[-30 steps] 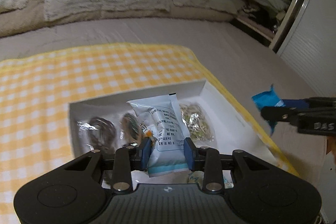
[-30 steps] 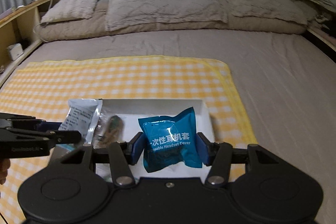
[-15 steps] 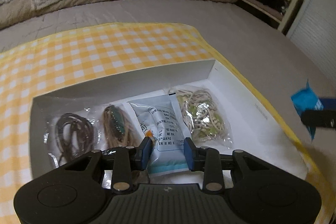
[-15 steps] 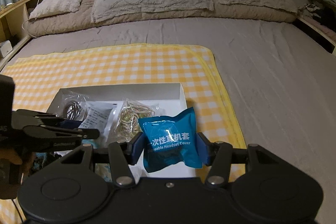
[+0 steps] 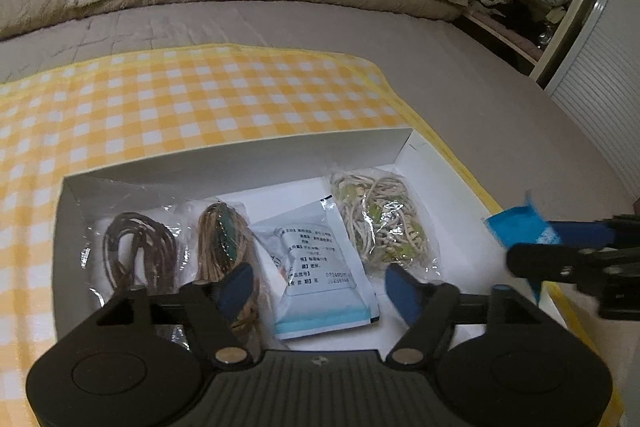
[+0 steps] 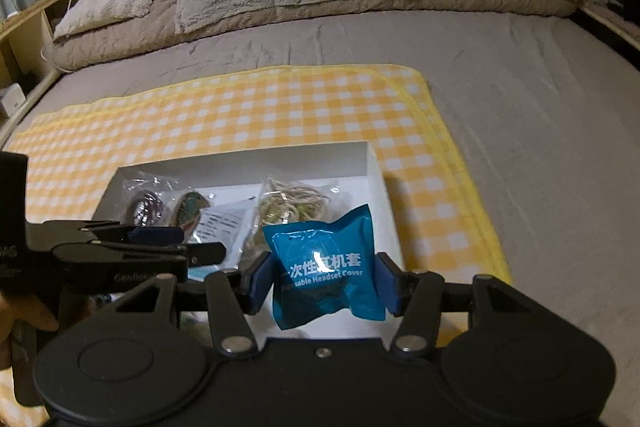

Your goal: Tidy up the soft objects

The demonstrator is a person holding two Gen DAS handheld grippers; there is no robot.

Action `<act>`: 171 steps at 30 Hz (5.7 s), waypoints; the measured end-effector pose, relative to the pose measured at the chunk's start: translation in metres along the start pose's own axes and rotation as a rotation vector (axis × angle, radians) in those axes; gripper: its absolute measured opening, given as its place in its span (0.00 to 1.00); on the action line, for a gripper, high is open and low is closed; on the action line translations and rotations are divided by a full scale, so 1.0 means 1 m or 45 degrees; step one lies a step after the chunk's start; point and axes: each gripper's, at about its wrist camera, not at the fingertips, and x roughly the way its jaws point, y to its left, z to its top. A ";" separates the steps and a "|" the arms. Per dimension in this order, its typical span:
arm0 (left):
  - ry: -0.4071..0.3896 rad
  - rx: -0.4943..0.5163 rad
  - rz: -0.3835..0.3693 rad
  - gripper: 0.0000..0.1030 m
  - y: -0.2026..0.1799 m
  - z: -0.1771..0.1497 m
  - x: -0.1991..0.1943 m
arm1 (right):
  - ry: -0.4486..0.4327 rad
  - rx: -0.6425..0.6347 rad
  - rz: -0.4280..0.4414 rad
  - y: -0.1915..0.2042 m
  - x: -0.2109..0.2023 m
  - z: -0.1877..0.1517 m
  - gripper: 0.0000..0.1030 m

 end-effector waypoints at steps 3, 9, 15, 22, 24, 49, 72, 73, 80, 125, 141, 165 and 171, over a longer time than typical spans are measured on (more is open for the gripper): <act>0.011 0.034 0.015 0.78 -0.002 -0.001 -0.006 | 0.032 -0.004 -0.016 0.005 0.009 -0.002 0.62; 0.023 0.065 0.047 0.87 -0.007 -0.003 -0.014 | 0.075 0.005 -0.069 0.004 0.010 -0.007 0.70; 0.019 0.078 0.067 0.91 -0.010 -0.004 -0.026 | 0.074 0.054 -0.095 -0.005 0.003 -0.008 0.71; 0.011 0.090 0.088 0.92 -0.013 -0.005 -0.043 | 0.072 0.037 -0.096 -0.002 -0.006 -0.011 0.71; 0.002 0.094 0.093 0.92 -0.015 -0.005 -0.050 | 0.068 0.029 -0.091 0.000 -0.010 -0.011 0.71; -0.194 0.066 0.203 1.00 -0.019 -0.008 -0.167 | -0.167 -0.020 -0.027 0.028 -0.092 -0.010 0.75; -0.484 0.088 0.422 1.00 -0.032 -0.083 -0.289 | -0.443 -0.083 -0.029 0.055 -0.176 -0.061 0.95; -0.484 0.087 0.422 1.00 -0.033 -0.088 -0.291 | -0.452 -0.086 -0.030 0.057 -0.179 -0.065 0.95; -0.480 0.080 0.438 1.00 -0.034 -0.110 -0.299 | -0.508 -0.094 -0.043 0.068 -0.192 -0.090 0.99; -0.490 0.083 0.462 1.00 -0.040 -0.153 -0.307 | -0.574 -0.149 -0.079 0.096 -0.204 -0.141 1.00; -0.489 0.082 0.461 1.00 -0.039 -0.153 -0.307 | -0.568 -0.152 -0.079 0.098 -0.203 -0.141 1.00; -0.489 0.081 0.463 1.00 -0.041 -0.153 -0.306 | -0.565 -0.155 -0.077 0.100 -0.202 -0.142 1.00; -0.488 0.082 0.464 1.00 -0.041 -0.153 -0.306 | -0.566 -0.154 -0.077 0.100 -0.203 -0.142 1.00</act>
